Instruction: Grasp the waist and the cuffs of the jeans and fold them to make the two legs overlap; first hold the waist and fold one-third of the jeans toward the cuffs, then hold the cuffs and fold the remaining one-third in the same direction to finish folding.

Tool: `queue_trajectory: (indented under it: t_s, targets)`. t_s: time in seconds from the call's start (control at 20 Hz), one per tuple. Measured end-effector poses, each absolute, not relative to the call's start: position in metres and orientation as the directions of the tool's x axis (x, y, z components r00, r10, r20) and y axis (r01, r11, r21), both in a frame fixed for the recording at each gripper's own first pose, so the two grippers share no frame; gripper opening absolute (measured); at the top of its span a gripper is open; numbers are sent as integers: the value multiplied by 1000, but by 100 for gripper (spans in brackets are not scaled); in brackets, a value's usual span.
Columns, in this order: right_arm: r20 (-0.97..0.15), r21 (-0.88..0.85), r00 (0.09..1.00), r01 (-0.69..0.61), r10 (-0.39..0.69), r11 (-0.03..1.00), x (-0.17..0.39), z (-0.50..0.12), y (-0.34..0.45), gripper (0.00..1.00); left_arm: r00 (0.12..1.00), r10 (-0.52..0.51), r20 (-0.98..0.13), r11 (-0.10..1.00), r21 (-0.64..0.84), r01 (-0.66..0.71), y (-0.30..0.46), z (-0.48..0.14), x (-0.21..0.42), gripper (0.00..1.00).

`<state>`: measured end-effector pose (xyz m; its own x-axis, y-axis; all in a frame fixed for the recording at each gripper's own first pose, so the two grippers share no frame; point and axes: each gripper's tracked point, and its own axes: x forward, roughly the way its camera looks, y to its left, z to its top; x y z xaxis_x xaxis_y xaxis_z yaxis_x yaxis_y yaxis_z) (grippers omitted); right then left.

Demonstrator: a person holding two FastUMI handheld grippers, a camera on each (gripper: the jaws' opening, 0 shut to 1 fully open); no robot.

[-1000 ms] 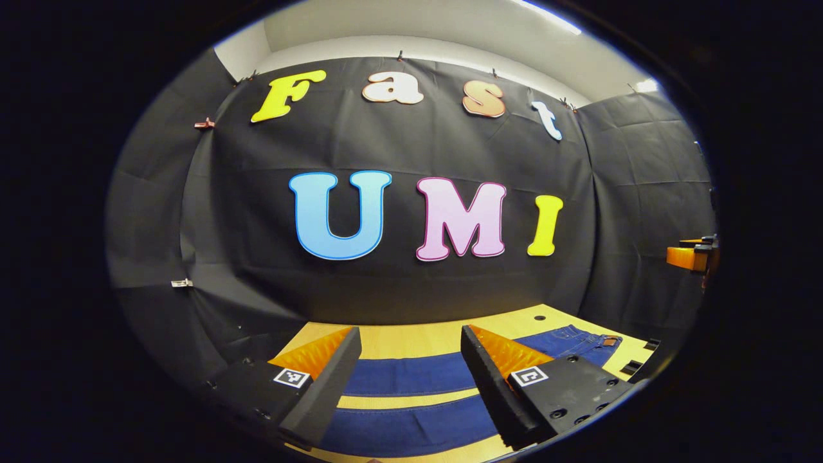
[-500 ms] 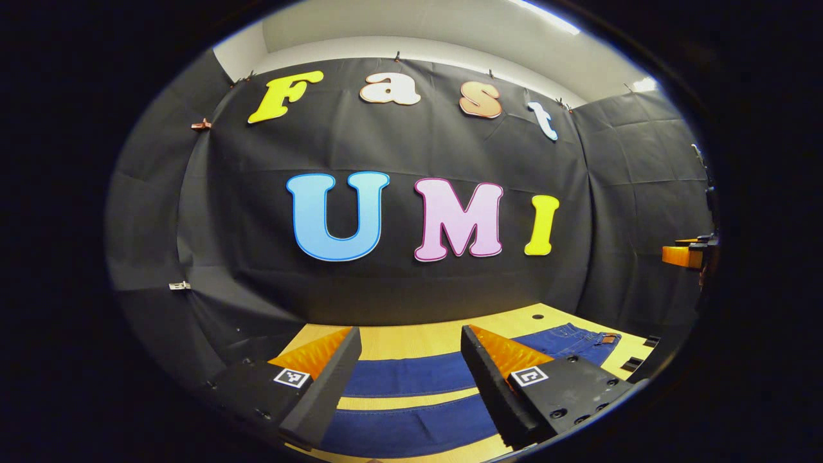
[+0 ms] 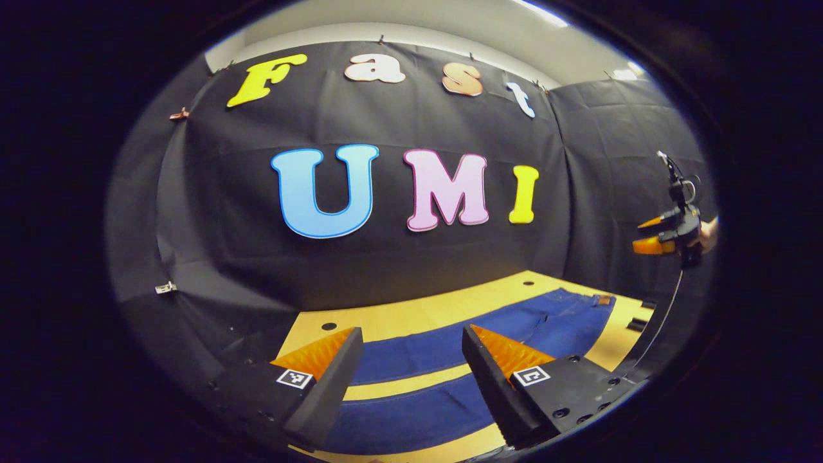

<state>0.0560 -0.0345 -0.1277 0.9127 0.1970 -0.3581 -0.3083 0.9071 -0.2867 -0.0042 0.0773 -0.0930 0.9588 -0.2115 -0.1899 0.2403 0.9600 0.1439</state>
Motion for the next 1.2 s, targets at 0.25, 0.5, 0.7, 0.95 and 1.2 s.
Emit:
queue_trajectory:
  t_s: [0.25, 0.5, 0.7, 0.95, 1.2]
  targets:
    - [-682, -324, 677, -618, 276, 717, 68, -238, -50, 98, 779, -365, -509, 810, 239, 536, 94, -195, -20, 98]
    - [-895, -261, 390, -850, 214, 457, 93, -320, -69, 98, 532, -392, -750, 642, 191, 742, 109, -268, -31, 98]
    - [-966, -149, 207, -938, 158, 314, 106, -359, -77, 98, 252, -287, -924, 478, 90, 874, 143, -316, -57, 98]
    - [-990, -71, 108, -943, 95, 325, 113, -386, -101, 98, 39, -135, -990, 358, -13, 933, 178, -357, -75, 98]
    - [-999, -5, 17, -926, 29, 377, 103, -403, -109, 99, 14, -109, -994, 437, -35, 899, 176, -352, -79, 95]
